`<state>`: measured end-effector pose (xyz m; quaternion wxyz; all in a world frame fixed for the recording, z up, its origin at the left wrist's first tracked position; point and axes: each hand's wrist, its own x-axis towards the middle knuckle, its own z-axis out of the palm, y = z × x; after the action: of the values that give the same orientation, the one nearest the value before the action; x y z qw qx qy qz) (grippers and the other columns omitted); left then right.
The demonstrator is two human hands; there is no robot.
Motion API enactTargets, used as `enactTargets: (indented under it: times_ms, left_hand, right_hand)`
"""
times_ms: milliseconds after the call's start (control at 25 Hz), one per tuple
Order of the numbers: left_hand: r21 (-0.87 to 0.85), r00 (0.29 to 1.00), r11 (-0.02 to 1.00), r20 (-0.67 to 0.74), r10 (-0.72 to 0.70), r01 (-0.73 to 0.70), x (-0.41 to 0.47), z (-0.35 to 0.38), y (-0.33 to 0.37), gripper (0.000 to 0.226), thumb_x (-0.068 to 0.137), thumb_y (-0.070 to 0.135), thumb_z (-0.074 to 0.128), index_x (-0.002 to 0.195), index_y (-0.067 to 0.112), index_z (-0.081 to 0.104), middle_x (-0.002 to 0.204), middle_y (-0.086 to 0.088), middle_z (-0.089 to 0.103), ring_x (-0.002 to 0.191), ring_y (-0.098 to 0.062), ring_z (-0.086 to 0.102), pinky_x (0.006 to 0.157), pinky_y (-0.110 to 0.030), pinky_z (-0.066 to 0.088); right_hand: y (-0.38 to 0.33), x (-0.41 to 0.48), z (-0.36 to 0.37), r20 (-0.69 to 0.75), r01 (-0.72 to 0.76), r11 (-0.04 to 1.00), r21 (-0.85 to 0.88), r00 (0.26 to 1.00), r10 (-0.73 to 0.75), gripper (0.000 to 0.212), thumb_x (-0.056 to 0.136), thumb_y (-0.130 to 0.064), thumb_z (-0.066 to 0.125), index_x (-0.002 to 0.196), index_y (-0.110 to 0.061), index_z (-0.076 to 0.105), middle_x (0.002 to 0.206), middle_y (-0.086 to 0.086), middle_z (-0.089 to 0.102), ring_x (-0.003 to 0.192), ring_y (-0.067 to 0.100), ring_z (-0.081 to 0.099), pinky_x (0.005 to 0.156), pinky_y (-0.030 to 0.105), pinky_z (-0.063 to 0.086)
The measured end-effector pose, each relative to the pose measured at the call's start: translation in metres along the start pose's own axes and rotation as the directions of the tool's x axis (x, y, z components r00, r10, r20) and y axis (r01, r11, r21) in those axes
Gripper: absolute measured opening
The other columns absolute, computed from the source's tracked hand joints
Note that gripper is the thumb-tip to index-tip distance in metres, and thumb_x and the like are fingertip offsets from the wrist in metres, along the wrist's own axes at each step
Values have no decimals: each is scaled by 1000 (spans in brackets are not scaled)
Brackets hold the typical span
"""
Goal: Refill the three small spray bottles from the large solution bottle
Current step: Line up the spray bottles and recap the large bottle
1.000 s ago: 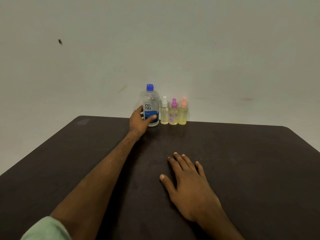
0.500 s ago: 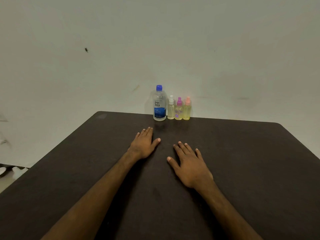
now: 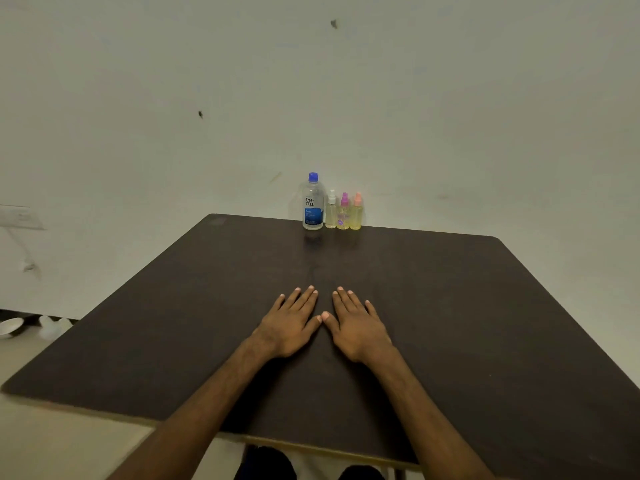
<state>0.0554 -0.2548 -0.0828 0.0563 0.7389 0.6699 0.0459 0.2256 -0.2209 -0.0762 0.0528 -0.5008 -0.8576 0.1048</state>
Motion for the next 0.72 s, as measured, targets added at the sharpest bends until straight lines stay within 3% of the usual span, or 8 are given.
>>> enactTargets:
  times_ms: [280,600,720]
  left_hand:
    - [-20,1000,1000,-5,-4,4,-44,-1,17,65,106,50,19,159,20,-1,167,4,-5,153,-13,-6,124,-36,-3]
    - [-26,998,1000,-54,-7,6,-44,3,16,65,105,52,18,159,23,-2,166,7,-6,153,-11,-7,124,-34,-3]
    - [-27,995,1000,-100,-9,6,-47,11,15,71,98,59,6,159,24,-2,165,10,-8,152,-9,-9,124,-32,-5]
  right_hand:
    - [-13,-35,3,-61,-97,995,17,993,98,62,103,-48,18,157,-19,7,165,-4,0,151,11,-2,122,40,0]
    - [-12,-34,3,-78,-91,996,21,993,93,62,103,-49,17,157,-21,5,165,-5,-2,150,11,-5,122,40,-1]
    - [-10,-36,7,-100,-87,996,8,991,87,61,103,-49,15,157,-23,2,164,-6,-5,150,9,-8,123,39,-3]
